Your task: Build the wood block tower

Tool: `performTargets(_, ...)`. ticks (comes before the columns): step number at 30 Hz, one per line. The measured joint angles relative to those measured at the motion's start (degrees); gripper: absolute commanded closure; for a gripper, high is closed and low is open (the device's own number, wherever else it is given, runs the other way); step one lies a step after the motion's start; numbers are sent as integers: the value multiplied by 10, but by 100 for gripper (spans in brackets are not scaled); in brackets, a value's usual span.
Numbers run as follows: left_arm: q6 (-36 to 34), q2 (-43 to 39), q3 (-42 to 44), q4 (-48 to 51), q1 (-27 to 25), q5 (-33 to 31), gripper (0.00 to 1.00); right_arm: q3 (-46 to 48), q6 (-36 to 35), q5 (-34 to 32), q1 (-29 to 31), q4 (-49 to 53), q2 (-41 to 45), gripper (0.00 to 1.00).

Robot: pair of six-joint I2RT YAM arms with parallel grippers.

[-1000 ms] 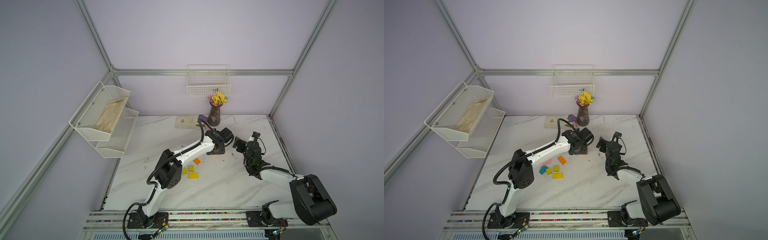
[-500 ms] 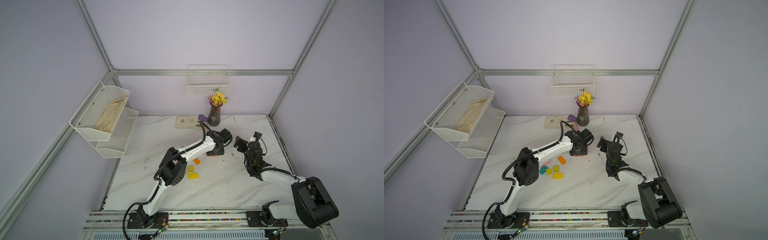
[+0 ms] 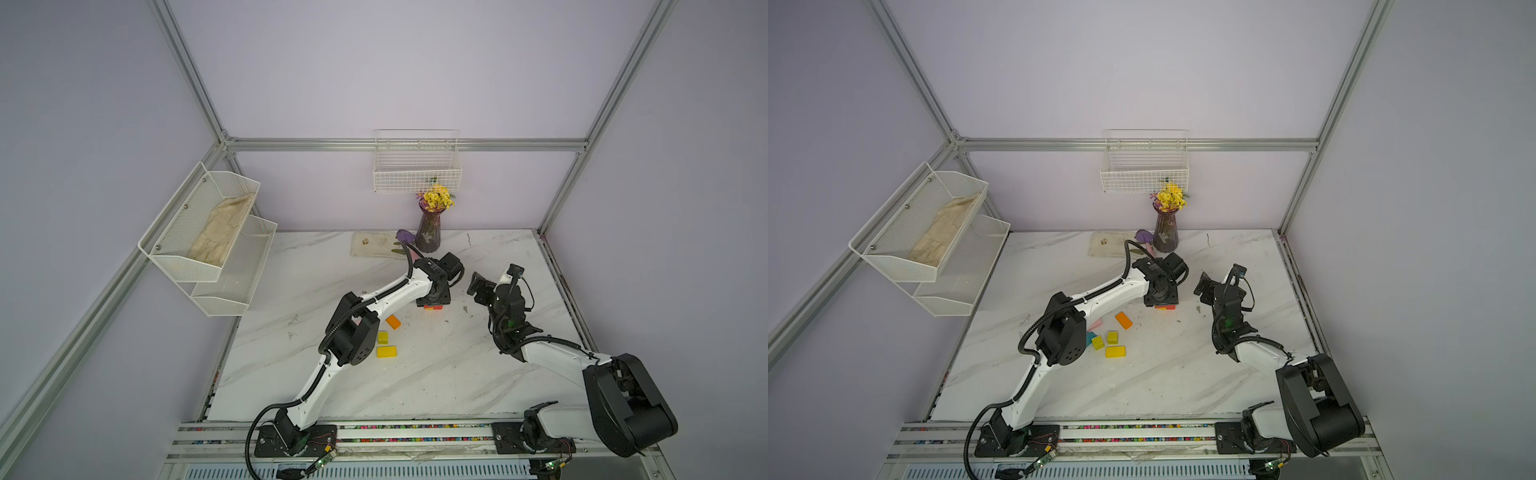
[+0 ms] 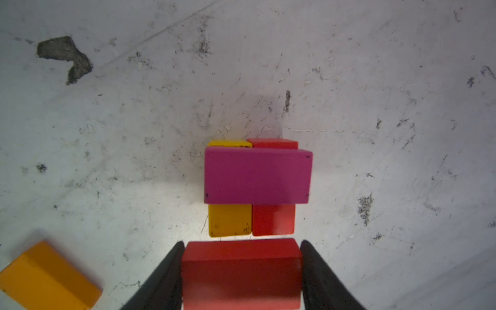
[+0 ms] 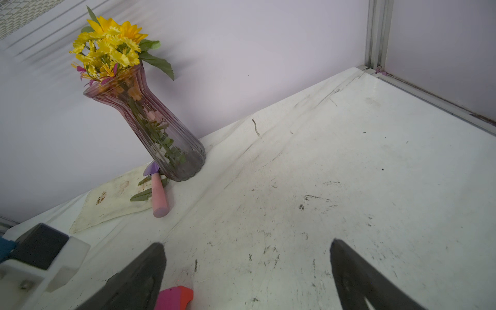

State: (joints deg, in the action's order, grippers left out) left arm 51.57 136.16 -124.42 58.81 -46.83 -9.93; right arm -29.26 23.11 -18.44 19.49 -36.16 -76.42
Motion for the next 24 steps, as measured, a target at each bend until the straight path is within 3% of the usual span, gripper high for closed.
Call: performTargets(24, -13, 38, -47, 0, 7, 19, 50, 0, 0, 2, -2, -2, 0, 3)
